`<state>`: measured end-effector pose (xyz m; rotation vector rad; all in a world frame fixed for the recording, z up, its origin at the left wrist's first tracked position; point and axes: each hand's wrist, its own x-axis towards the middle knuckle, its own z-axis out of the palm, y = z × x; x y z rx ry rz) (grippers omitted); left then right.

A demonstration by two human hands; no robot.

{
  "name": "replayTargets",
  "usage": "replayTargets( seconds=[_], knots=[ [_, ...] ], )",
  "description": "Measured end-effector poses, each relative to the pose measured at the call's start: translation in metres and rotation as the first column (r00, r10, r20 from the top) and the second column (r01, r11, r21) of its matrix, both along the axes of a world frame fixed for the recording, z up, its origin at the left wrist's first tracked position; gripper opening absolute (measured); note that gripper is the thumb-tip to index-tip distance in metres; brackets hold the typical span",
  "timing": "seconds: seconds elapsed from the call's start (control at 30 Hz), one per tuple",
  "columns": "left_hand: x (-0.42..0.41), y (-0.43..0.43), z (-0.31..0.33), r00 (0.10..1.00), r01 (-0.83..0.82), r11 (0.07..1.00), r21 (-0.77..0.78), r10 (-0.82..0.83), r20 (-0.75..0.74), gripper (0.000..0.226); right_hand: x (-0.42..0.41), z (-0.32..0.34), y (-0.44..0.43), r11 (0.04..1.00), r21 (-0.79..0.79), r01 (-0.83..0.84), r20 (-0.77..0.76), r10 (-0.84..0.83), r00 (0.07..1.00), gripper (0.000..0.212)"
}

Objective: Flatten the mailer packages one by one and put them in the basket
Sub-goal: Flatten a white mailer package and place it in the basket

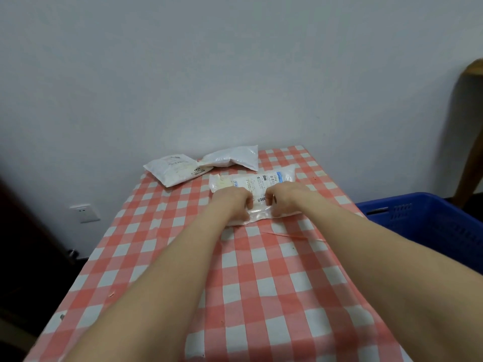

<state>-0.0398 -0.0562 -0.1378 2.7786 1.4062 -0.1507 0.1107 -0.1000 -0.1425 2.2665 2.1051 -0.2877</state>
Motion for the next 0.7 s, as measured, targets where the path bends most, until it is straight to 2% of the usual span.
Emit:
replayTargets(
  seconds=[0.13, 0.27, 0.47, 0.6, 0.7],
  knots=[
    [0.004, 0.0, -0.004, 0.999, 0.037, 0.995, 0.098, -0.033, -0.041, 0.014, 0.002, -0.004, 0.001, 1.0, -0.001, 0.008, -0.031, -0.008, 0.999, 0.013],
    [0.007, 0.0, -0.006, 0.997, 0.052, 0.986, 0.16, -0.043, -0.059, 0.024, 0.002, -0.004, 0.001, 1.0, -0.016, -0.015, -0.031, 0.015, 0.999, 0.011],
    [0.007, -0.002, 0.008, 0.993, 0.081, 0.983, 0.163, -0.066, -0.094, 0.029, -0.001, 0.009, -0.005, 0.998, -0.012, -0.057, -0.02, 0.057, 0.998, 0.026],
    [0.0, -0.003, 0.015, 0.992, 0.086, 0.994, 0.065, -0.079, -0.098, 0.025, -0.002, 0.019, -0.008, 0.994, -0.077, -0.073, -0.09, 0.066, 0.994, 0.014],
    [-0.008, -0.003, 0.014, 0.996, 0.043, 0.997, -0.068, -0.048, -0.077, 0.013, 0.001, 0.02, -0.012, 0.995, -0.095, -0.039, -0.246, 0.014, 0.969, 0.012]
  ],
)
